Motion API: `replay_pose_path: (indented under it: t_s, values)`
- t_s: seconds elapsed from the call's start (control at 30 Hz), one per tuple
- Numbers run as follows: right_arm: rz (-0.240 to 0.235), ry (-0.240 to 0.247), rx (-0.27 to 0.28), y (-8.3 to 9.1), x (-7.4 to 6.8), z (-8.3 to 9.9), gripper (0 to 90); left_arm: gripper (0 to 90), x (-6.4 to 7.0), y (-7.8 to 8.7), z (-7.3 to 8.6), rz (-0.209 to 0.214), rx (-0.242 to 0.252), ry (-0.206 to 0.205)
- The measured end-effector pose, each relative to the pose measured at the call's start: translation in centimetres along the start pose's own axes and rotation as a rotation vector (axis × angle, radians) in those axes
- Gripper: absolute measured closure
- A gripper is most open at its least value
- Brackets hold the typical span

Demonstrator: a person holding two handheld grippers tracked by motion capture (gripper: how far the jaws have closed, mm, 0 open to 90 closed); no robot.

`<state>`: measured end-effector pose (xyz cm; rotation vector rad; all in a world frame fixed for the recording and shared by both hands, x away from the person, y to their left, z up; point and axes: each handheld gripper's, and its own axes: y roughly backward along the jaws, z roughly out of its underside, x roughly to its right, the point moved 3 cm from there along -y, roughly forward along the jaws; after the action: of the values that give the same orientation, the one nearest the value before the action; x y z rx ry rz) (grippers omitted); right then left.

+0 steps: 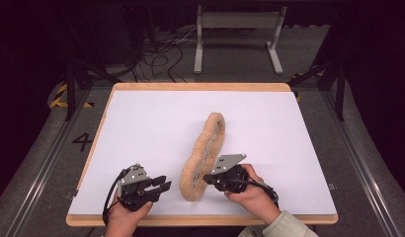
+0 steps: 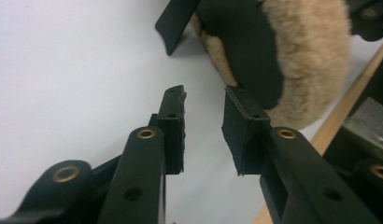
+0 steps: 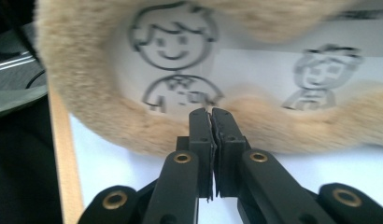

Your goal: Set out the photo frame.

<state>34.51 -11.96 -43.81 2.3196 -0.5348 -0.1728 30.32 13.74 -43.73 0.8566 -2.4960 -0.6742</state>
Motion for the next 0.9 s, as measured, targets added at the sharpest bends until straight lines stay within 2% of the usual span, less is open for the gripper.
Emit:
replay_pose_path:
  t_s: [0.1, 0.23, 0.3, 0.4, 0.43, 0.47, 0.6, 0.7, 0.83, 0.9]
  values:
    - [0.024, -0.023, 0.012, 0.7, 0.9, 0.3, 87.7, 55.1, 0.3, 0.1, -0.3, 0.04, 0.029, -0.004]
    - [0.071, -0.039, 0.01, 1.3, 2.0, 0.7, 87.6, 47.9, 0.8, 0.5, -0.6, 0.102, 0.075, 0.004]
    - [0.085, -0.045, 0.015, 1.5, 2.4, 0.9, 87.5, 45.2, 1.2, 0.4, -0.8, 0.116, 0.086, 0.002]
    - [0.106, -0.054, 0.014, 1.7, 2.8, 1.0, 87.2, 41.1, 2.1, 0.1, -1.0, 0.147, 0.076, -0.008]
    - [0.111, -0.053, 0.014, 1.7, 2.9, 1.1, 87.1, 39.8, 2.5, -0.1, -1.0, 0.156, 0.063, 0.003]
    - [0.113, -0.056, 0.015, 1.8, 3.0, 1.1, 86.8, 37.7, 2.6, -0.3, -1.1, 0.149, 0.064, -0.013]
    - [0.125, -0.067, 0.025, 2.0, 3.3, 1.2, 86.4, 33.3, 3.1, -1.2, -1.3, 0.145, 0.044, -0.012]
    - [0.131, -0.074, 0.024, 2.2, 3.5, 1.3, 86.4, 31.6, 3.6, -2.8, -1.3, 0.119, -0.002, 0.013]
    - [0.136, -0.083, 0.024, 2.3, 3.7, 1.6, 86.2, 32.6, 4.1, -4.4, -1.2, 0.074, -0.045, 0.003]
    - [0.137, -0.087, 0.026, 2.4, 3.7, 1.7, 86.0, 33.8, 4.1, -5.0, -1.0, 0.07, -0.064, 0.0]
